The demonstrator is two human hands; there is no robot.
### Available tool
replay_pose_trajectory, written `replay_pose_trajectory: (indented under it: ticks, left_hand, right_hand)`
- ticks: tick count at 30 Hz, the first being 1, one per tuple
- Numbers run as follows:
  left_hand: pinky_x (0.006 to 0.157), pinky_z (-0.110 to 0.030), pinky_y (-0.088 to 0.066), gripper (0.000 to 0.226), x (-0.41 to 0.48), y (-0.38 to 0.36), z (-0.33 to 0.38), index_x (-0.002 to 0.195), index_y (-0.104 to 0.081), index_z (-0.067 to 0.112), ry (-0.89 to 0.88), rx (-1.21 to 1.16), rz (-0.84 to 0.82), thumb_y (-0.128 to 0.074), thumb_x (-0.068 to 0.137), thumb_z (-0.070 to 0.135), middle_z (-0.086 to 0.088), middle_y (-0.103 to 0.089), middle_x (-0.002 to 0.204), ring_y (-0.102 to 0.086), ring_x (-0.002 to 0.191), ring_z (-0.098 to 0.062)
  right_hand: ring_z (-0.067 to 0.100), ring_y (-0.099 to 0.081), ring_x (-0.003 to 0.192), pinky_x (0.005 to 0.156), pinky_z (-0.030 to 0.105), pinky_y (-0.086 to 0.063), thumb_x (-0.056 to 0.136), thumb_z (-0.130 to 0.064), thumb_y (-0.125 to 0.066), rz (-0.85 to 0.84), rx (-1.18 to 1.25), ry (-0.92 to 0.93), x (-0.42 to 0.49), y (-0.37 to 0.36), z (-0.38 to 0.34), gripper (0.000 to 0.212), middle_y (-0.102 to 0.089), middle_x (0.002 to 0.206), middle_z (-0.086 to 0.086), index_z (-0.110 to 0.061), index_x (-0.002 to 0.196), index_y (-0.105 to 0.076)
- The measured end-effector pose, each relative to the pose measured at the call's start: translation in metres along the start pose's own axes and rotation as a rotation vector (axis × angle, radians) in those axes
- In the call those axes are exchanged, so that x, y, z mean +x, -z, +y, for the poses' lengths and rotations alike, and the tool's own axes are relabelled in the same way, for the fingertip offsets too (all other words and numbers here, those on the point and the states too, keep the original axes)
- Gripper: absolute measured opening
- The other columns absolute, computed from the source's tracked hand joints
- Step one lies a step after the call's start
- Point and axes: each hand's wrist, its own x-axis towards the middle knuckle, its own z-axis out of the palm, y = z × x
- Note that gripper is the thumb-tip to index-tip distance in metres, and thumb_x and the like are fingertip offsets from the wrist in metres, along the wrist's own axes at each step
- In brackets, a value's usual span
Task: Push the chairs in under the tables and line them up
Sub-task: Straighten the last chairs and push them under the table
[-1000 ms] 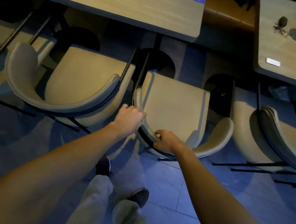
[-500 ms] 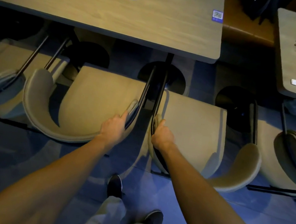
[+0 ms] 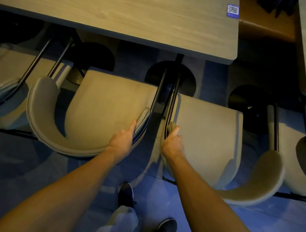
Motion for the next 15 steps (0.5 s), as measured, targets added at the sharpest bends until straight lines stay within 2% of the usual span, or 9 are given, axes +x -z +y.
replay_pose_trajectory:
  ticks: [8, 12, 15]
  left_hand:
    - [0.087, -0.041, -0.051, 0.096, -0.0024, -0.0026, 0.0006, 0.16, 0.0, 0.021, 0.018, 0.027, -0.004, -0.064, 0.09, 0.006, -0.017, -0.064, 0.116, -0.063, 0.104, -0.033]
    - [0.086, -0.04, -0.051, 0.097, -0.0036, -0.0042, 0.002, 0.16, 0.001, 0.021, 0.029, 0.059, 0.021, -0.065, 0.09, 0.006, -0.015, -0.064, 0.113, -0.064, 0.103, -0.031]
    - [0.084, -0.04, -0.052, 0.098, -0.0039, -0.0052, 0.0021, 0.16, 0.002, 0.02, 0.031, 0.071, 0.025, -0.064, 0.09, 0.004, -0.014, -0.066, 0.111, -0.065, 0.101, -0.031]
  right_hand:
    - [0.037, -0.053, 0.125, 0.104, 0.056, -0.046, 0.095, -0.009, -0.051, 0.008, -0.004, 0.022, 0.0041, -0.0001, 0.0007, 0.078, -0.045, 0.143, 0.02, -0.027, 0.156, -0.005]
    - [0.039, -0.052, 0.123, 0.099, 0.045, -0.044, 0.1, -0.009, -0.04, 0.003, -0.001, 0.091, 0.0047, 0.0063, 0.0013, 0.062, -0.048, 0.14, 0.024, -0.012, 0.156, -0.014]
    - [0.036, -0.056, 0.12, 0.101, 0.045, -0.049, 0.094, -0.004, -0.051, 0.004, -0.054, 0.059, 0.0056, 0.007, 0.0005, 0.074, -0.053, 0.134, 0.021, -0.015, 0.155, -0.011]
